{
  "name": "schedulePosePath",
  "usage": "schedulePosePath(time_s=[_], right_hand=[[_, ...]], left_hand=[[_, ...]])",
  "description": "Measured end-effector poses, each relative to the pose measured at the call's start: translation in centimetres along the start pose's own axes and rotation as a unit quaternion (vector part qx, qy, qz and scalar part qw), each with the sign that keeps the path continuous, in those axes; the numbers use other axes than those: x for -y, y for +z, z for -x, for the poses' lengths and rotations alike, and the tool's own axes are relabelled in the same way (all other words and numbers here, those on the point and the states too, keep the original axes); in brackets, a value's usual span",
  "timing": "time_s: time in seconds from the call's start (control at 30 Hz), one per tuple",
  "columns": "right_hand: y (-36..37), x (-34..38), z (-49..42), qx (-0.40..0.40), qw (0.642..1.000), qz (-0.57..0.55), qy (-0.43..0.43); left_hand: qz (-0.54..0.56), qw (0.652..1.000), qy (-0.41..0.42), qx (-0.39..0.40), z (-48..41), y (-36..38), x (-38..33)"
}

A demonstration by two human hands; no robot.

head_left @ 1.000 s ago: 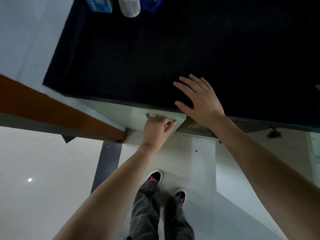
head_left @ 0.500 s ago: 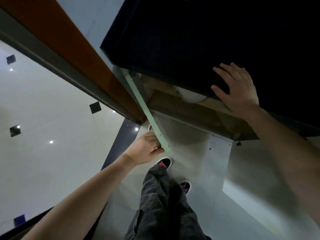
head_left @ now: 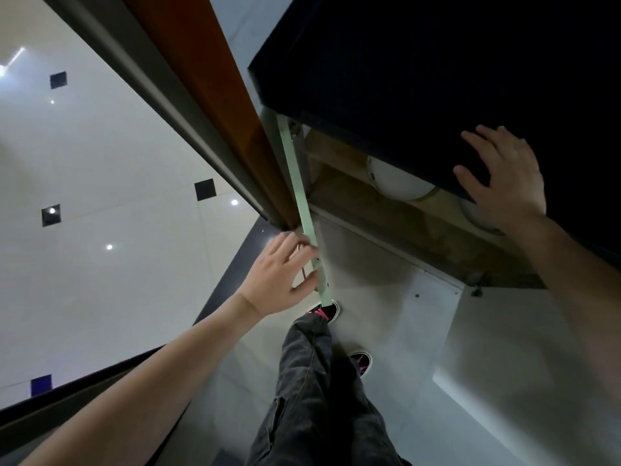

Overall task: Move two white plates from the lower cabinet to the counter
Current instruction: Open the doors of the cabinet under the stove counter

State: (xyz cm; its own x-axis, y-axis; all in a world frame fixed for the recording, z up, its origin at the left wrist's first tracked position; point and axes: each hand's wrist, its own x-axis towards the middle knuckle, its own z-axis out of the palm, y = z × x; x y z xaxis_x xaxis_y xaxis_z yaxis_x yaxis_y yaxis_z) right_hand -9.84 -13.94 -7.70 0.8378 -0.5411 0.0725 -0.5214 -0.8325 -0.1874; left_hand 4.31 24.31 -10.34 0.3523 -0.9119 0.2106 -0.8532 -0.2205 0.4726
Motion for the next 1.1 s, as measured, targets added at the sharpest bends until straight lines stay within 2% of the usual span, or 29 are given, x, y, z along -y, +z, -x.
schedulePosePath(time_s=[0.07, 0.13, 0.27, 0.43, 0.6, 0.87, 1.1], right_hand=[[0.0, 0.0, 0.0, 0.003, 1.000, -0.001, 0.001], [-0.1, 0.0, -0.1, 0.004, 1.000, -0.002, 0.001], [-0.1, 0.0, 0.0, 0.000, 1.000, -0.001, -0.002], [0.3, -0.2, -0.2, 0.001, 1.000, -0.005, -0.005], [0.5, -0.6, -0.3, 0.001, 1.000, 0.004, -0.008], [0.2, -0.5, -0.3, -0.007, 1.000, -0.004, -0.013], [-0.3, -0.7, -0.2, 0.004, 1.000, -0.006, -0.001]], left_hand=[[-0.023, 0.997, 0.044, 0.067, -1.9, 0.2, -0.7], [-0.034, 0.990, 0.044, 0.126, -3.2, 0.8, -0.8], [-0.028, 0.992, 0.026, 0.121, -3.0, 1.1, 0.3], [-0.023, 0.989, 0.084, 0.117, -0.3, -0.8, 3.6], [-0.078, 0.969, 0.136, 0.192, 1.5, -4.6, 7.5], [-0.154, 0.922, 0.244, 0.260, 2.2, -9.5, 13.4], [-0.208, 0.903, 0.265, 0.265, 2.4, -11.8, 17.5]])
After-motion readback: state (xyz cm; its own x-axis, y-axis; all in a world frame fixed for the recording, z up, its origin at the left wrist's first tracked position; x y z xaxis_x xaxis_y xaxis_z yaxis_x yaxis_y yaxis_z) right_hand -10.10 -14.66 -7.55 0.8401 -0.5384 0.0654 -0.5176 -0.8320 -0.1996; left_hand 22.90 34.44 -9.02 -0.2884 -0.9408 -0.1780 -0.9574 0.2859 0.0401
